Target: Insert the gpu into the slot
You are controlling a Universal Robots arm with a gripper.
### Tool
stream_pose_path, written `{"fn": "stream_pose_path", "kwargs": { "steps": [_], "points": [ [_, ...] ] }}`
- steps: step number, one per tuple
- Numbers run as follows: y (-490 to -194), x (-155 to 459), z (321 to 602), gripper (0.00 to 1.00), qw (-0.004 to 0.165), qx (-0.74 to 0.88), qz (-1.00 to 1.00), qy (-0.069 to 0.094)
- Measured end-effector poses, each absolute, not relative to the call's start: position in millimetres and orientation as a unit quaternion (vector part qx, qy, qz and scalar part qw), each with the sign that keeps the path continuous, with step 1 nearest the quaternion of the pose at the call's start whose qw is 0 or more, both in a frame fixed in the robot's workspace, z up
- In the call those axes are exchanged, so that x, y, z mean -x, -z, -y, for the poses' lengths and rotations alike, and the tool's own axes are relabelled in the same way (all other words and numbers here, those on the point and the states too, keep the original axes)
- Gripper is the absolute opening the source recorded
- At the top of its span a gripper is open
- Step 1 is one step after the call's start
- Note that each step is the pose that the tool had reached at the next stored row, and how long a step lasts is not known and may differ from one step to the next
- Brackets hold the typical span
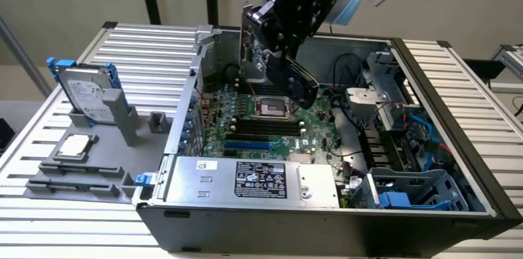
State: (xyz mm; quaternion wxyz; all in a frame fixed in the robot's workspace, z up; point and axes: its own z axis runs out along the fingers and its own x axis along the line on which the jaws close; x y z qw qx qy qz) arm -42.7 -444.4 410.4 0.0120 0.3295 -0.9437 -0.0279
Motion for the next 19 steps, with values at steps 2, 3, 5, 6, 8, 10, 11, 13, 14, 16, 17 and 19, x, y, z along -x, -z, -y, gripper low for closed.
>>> {"fn": "stream_pose_path", "kwargs": {
  "steps": [2,3,5,6,8,10,11,13,14,16,17,19],
  "points": [
    [-409,43,444,0.26,0.011,-0.347,0.937,0.027],
    [-408,43,444,0.26,0.01,-0.355,0.934,0.027],
    [-407,43,444,0.26,0.009,-0.373,0.928,0.027],
    [-406,43,444,0.26,0.009,-0.381,0.924,0.027],
    [-404,43,444,0.26,0.009,-0.397,0.917,0.027],
    [-402,43,444,0.26,0.009,-0.414,0.91,0.027],
    [-401,43,444,0.26,0.009,-0.422,0.906,0.027],
    [-399,43,444,0.26,0.009,-0.439,0.898,0.028],
    [-398,43,444,0.26,0.008,-0.447,0.894,0.028],
    [-396,43,444,0.26,0.008,-0.464,0.886,0.029],
    [-395,43,444,0.26,0.008,-0.472,0.881,0.03],
    [-393,43,444,0.26,0.007,-0.488,0.873,0.031]
  ]
}}
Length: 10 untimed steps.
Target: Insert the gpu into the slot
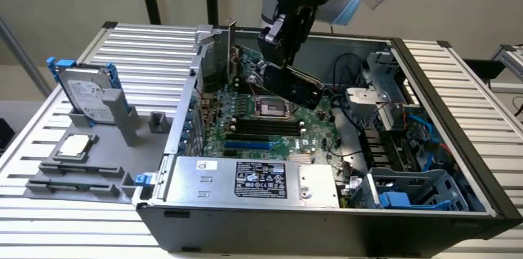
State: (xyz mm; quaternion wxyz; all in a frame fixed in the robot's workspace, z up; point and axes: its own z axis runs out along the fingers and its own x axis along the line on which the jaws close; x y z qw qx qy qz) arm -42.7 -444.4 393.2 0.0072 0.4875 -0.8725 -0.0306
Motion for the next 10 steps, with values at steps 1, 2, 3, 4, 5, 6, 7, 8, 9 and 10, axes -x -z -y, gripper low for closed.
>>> {"fn": "stream_pose_path", "kwargs": {
  "steps": [1,2,3,4,5,6,7,8,9,10],
  "points": [
    [-392.1,42.7,444.4,0.26,0.007,-0.495,0.868,0.031],
    [-391.0,42.7,444.4,0.26,0.007,-0.503,0.864,0.031],
    [-390.0,42.7,444.4,0.26,0.006,-0.511,0.859,0.032],
    [-389.0,42.7,444.4,0.26,0.006,-0.519,0.854,0.032],
    [-387.9,42.8,444.4,0.26,0.006,-0.527,0.849,0.033],
    [-386.9,42.8,444.4,0.26,0.006,-0.534,0.845,0.033],
    [-385.8,42.8,444.4,0.26,0.006,-0.542,0.84,0.033],
    [-384.7,42.8,444.4,0.26,0.005,-0.55,0.835,0.034],
    [-383.8,42.8,444.4,0.26,0.005,-0.557,0.83,0.034],
    [-382.6,42.8,444.4,0.26,0.005,-0.564,0.825,0.034]
  ]
}}
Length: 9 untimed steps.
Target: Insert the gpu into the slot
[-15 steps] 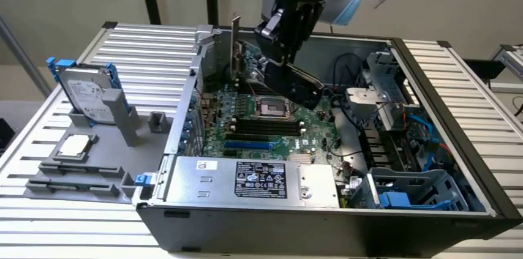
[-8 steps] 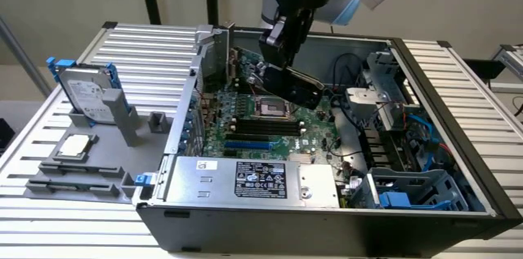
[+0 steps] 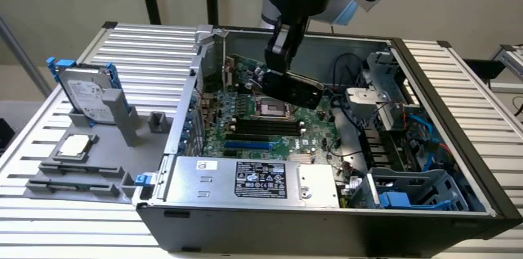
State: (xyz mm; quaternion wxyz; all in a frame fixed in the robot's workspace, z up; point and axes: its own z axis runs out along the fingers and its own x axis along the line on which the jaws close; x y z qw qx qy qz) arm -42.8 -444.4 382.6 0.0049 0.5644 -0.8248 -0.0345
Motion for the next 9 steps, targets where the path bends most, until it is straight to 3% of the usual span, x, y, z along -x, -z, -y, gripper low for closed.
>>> {"fn": "stream_pose_path", "kwargs": {
  "steps": [9],
  "points": [
    [-372.9,42.9,444.4,0.26,0.003,-0.63,0.775,0.038]
  ]
}}
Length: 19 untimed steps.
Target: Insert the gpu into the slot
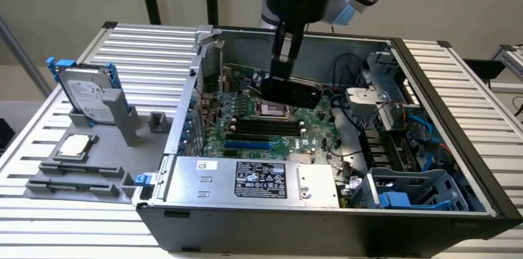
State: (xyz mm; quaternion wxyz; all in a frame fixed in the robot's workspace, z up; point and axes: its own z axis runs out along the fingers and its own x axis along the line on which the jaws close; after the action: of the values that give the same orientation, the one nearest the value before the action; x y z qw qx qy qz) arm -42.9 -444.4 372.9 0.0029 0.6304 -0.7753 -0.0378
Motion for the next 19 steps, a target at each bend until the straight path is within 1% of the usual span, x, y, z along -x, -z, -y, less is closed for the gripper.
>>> {"fn": "stream_pose_path", "kwargs": {
  "steps": [9,19],
  "points": [
    [-362,44,444,0.26,0.001,-0.689,0.724,0.041],
    [-343,59,448,0.26,-0.001,-0.694,0.719,0.043]
  ]
}}
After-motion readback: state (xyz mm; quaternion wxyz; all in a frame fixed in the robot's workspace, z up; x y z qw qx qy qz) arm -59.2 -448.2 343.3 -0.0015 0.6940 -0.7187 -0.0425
